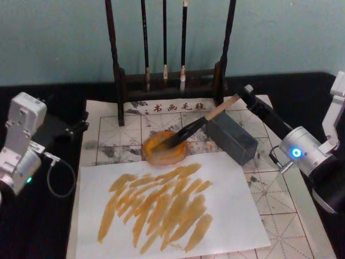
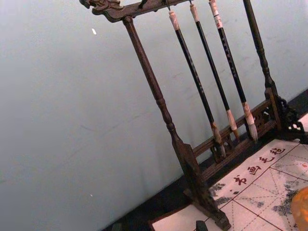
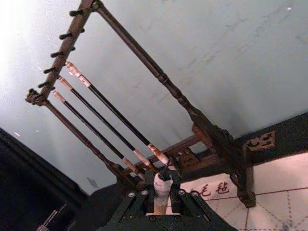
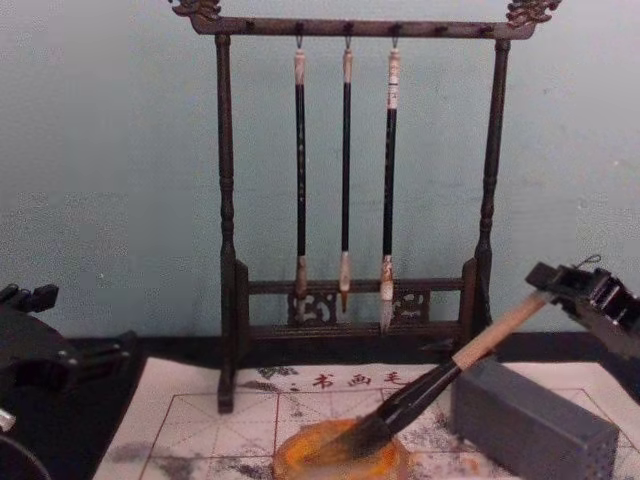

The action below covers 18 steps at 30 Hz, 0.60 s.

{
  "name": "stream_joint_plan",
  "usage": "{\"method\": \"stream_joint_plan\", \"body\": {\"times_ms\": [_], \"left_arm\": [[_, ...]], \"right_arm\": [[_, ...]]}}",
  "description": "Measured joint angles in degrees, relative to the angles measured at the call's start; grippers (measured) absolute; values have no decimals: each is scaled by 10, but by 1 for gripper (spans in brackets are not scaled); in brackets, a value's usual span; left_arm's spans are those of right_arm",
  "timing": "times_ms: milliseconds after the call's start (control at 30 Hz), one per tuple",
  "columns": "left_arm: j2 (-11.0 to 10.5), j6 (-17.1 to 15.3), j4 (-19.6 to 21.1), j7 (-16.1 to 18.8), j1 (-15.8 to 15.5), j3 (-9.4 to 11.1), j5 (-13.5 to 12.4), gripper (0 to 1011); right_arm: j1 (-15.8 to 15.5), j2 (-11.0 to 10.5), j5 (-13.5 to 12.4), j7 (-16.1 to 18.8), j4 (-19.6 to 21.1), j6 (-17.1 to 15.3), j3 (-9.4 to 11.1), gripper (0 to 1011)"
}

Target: Pick up the brush from the inkstone, write on the paper, then place the brush back to its original position.

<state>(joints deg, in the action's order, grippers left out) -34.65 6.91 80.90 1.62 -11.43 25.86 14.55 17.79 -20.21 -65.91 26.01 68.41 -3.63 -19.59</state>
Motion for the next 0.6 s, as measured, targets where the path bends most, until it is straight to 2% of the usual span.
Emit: {"method": "stream_joint_plan", "body": {"times_ms": [600], "left_arm": [[0,0,0,0,0,0,0,1001]], "right_arm": [[-8,-8,-21,-34,3,-14,3,204]]}}
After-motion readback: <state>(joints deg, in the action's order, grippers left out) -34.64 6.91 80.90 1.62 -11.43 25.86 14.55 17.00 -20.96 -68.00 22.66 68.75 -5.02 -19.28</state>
